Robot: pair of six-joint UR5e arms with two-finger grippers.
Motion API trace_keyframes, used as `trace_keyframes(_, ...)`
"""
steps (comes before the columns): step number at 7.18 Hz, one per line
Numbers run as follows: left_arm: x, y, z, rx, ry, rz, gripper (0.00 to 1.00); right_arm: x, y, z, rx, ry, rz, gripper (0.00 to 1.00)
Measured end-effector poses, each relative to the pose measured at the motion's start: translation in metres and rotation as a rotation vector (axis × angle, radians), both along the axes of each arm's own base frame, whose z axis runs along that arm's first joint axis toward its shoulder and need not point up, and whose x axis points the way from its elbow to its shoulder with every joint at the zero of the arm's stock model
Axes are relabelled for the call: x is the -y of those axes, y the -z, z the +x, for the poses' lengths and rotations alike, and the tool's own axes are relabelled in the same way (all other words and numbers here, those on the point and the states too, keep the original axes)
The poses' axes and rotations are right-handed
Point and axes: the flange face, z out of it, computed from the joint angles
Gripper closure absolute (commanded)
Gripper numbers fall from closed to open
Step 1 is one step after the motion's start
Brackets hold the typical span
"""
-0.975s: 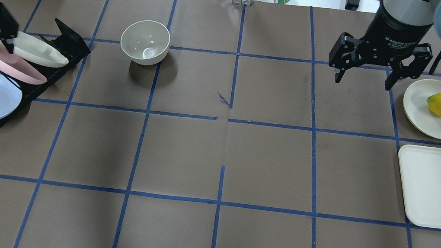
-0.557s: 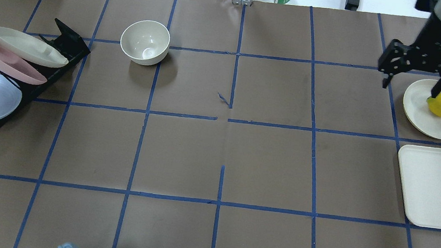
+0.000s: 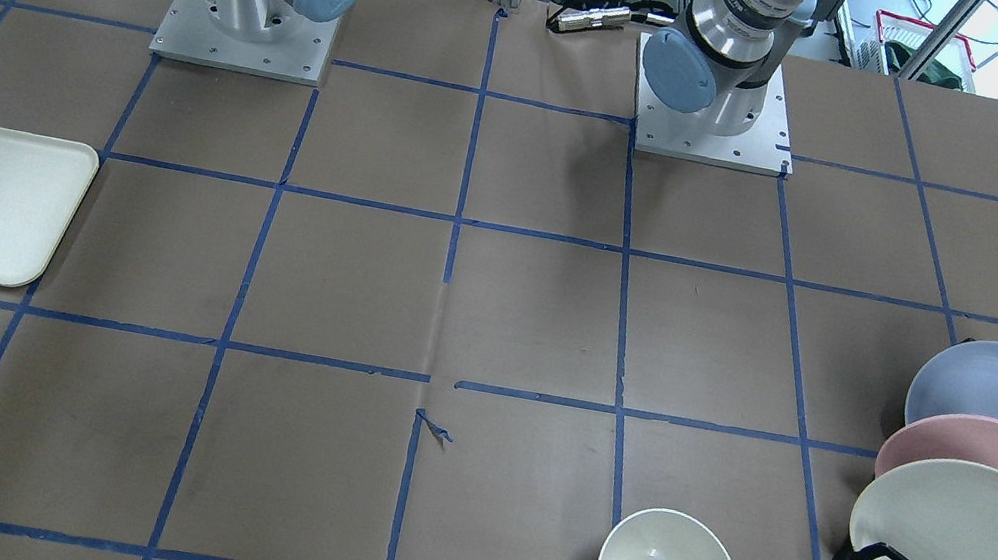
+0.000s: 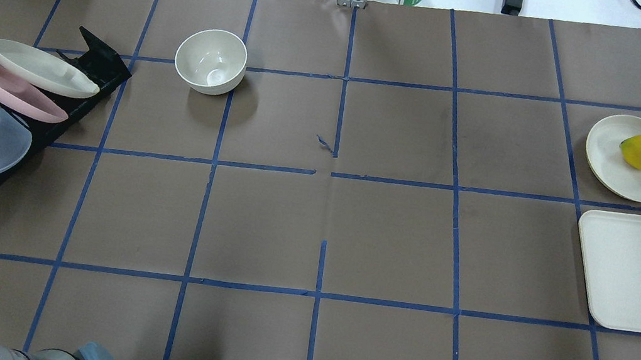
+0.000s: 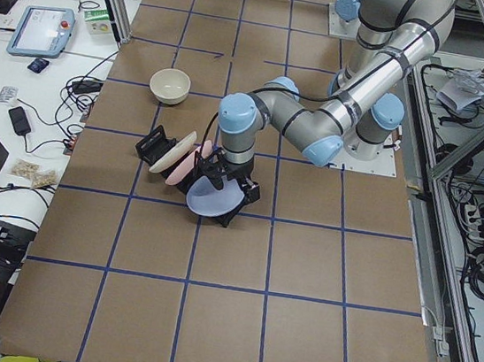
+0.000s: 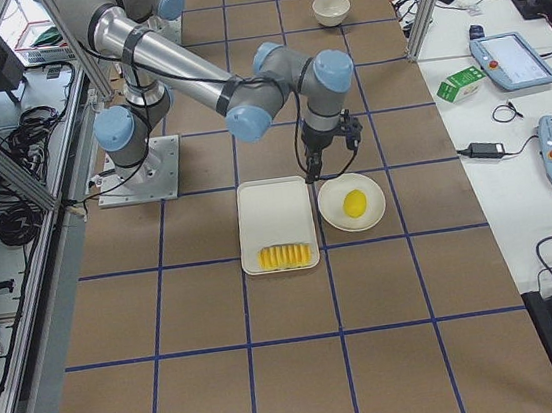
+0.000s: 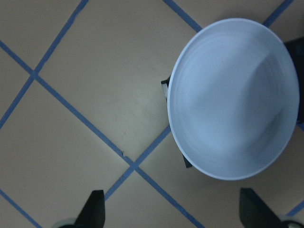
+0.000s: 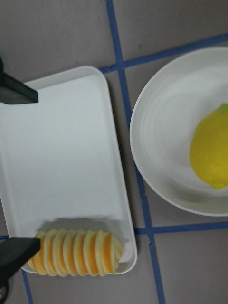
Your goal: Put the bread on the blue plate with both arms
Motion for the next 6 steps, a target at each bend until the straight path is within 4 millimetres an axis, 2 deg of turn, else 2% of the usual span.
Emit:
trace_keyframes(2,0.01,0.036,0.012,-0.014,0.032,0.014,0.18,-0.037,0.039,-0.068,0.032,-0.004,0.014,0.0)
trace_keyframes(4,0.016,0.059,0.019,-0.04,0.06,0.034,0.36,-0.056,0.091,-0.122,0.024,-0.05,-0.017,0.0)
trace_keyframes(5,0.018,0.066,0.022,-0.046,0.083,0.04,0.46,-0.061,0.115,-0.142,0.013,-0.074,-0.033,0.0)
trace_keyframes(6,0.02,0.07,0.023,-0.047,0.103,0.041,0.65,-0.064,0.132,-0.153,0.012,-0.08,-0.039,0.0)
